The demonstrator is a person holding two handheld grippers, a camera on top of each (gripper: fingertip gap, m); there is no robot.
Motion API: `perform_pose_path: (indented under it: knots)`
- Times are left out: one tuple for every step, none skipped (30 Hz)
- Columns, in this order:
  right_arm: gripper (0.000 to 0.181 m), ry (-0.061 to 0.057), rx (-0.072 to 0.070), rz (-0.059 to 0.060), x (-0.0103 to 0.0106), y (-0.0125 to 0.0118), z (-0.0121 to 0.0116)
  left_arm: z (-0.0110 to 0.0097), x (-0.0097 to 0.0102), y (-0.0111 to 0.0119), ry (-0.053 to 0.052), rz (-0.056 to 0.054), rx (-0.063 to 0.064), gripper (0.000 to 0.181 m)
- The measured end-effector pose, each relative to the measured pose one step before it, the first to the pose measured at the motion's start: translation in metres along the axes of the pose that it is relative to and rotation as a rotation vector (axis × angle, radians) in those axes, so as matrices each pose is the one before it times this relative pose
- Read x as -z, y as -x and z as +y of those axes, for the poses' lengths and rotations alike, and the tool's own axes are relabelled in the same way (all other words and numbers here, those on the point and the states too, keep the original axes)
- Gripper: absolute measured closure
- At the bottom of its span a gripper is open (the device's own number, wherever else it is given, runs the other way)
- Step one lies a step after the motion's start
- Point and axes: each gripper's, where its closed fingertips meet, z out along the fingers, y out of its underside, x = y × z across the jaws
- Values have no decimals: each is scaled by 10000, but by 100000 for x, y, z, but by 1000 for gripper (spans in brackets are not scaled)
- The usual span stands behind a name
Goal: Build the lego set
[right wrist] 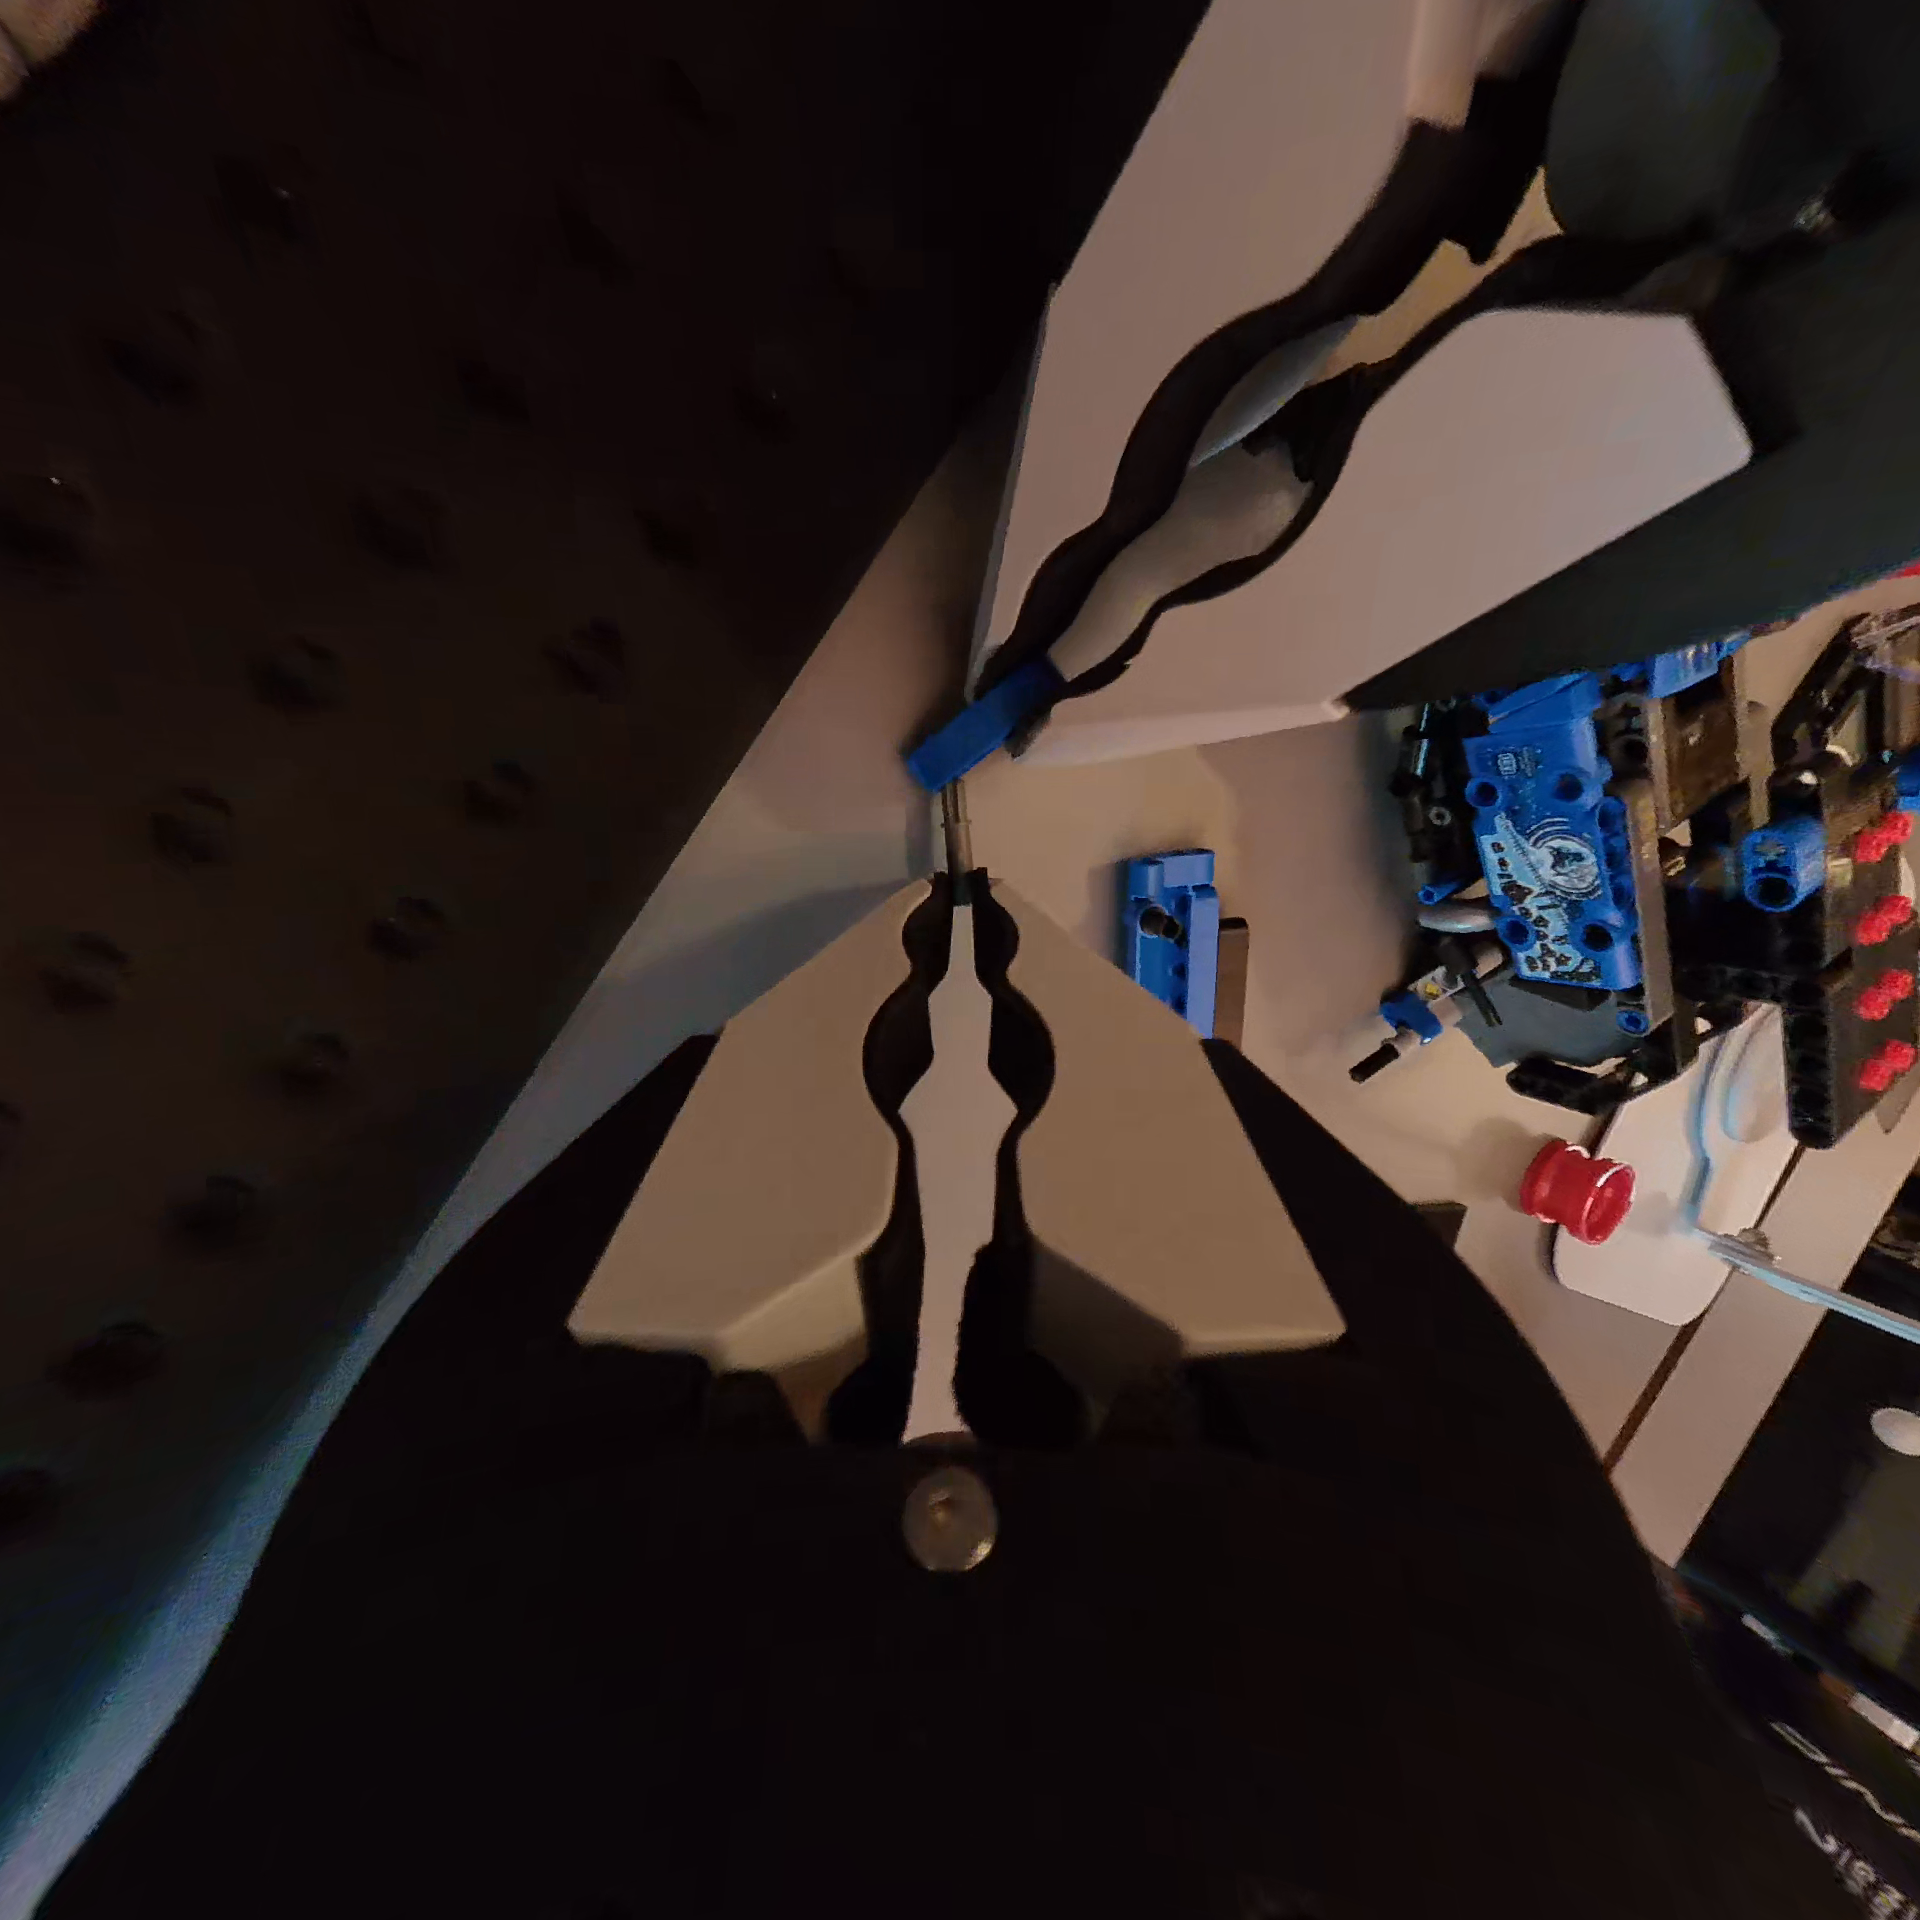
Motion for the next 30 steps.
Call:
perform_pose_path:
  knots:
    - [180, -20, 43, -2, -21, -17, 6, -7, 21, -70, 40, 78, -69, 175]
    - [180, 21, 58, 11, -28, 5, 19, -12, -8, -81, 13, 108, -46, 175]
    - [180, 56, 111, 36, -18, 5, 14, -7, -6, 6, 4, 131, 3, 175]
    - [180, 88, 117, 58, -33, -21, 26, -37, -5, -116, -21, 200, 75, 175]
    - [180, 73, 118, 57, -10, -32, -27, 1, -9, -68, -3, 148, -5, 175]
    - [180, 50, 78, 76, 42, -83, -57, 0, -9, -84, 3, 139, 6, 175]
    - [180, 3, 51, 91, 72, -103, -78, 16, 16, -117, -2, 163, 24, 175]
    - [179, -17, 45, 80, 43, -68, -113, 39, 15, -105, 2, 146, -4, 175]
    - [180, -3, 49, 81, 5, -42, -113, 50, 11, -84, -23, 119, -10, 175]
    - [180, 23, 60, 59, -22, 18, -67, -11, -11, -165, -68, 187, 44, 175]
    - [180, -28, 38, 54, -23, 6, -114, 8, -30, -132, -73, 157, 30, 175]
    - [180, -7, 1, 8, -54, 40, -42, 42, -19, -64, -13, 66, -42, 175]
    - [180, 9, -43, -42, -53, 80, 33, -13, -29, -59, 14, -7, -100, 175]
    - [180, -44, -81, -53, -33, 44, 33, 0, -2, -9, 57, -57, -134, 175]
    - [180, -89, -125, -77, 23, 51, 9, -8, -9, 38, 68, -106, -159, 175]
    - [180, -84, -98, -40, 52, 38, -20, 7, -36, 42, 71, -123, -160, 175]
    - [180, -33, -39, -2, 69, 27, -15, 30, -19, 51, 81, -146, -132, 175]
    - [179, -3, -18, -13, 79, 26, -2, 39, -4, 45, 92, -175, -164, 175]
    - [179, -20, -7, -21, 69, 38, -37, -4, -7, 13, 103, -167, -173, 175]
    - [179, 2, 22, -32, 45, 59, -25, -31, 17, 20, 95, -156, -176, 175]
    - [180, 22, 41, -33, 43, 49, -15, -59, 0, 21, 78, -122, -131, 175]
    - [180, 30, 30, -26, 16, 8, 2, -52, -15, 25, 65, -109, -104, 175]
    - [180, 69, 45, -44, -6, 36, 63, -2, -7, 68, 72, -130, -119, 175]
    - [180, 77, 41, -52, 22, 12, 58, 15, -20, 81, 80, -154, -120, 175]
    - [179, 26, -5, -81, 80, 18, 26, 49, -26, 89, 123, -166, -133, 175]
    - [180, -22, -30, -91, 106, 10, -4, 3, -3, 53, 104, -143, -162, 175]
    - [180, -47, -97, -161, 86, 71, -29, -15, 9, 37, 127, -119, -124, 175]
    - [180, 6, -69, -125, 48, 20, 25, 9, -12, 71, 127, -129, -129, 175]
    - [180, 103, -30, -92, -1, 8, 120, 2, -11, 25, 117, -99, -129, 175]
    - [180, 53, -87, -143, 15, 70, 17, 9, -3, 29, 107, -98, -97, 175]
